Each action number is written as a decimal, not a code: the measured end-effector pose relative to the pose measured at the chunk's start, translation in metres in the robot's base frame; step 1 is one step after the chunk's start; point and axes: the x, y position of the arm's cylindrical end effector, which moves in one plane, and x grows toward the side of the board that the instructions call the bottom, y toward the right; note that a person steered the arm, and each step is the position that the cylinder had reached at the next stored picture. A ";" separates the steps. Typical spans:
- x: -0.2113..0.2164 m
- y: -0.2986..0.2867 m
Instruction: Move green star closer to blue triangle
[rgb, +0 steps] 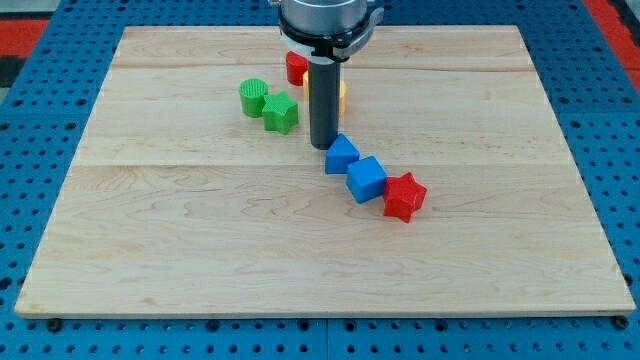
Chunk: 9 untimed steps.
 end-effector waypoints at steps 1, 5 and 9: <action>0.000 -0.002; -0.051 -0.046; -0.081 -0.008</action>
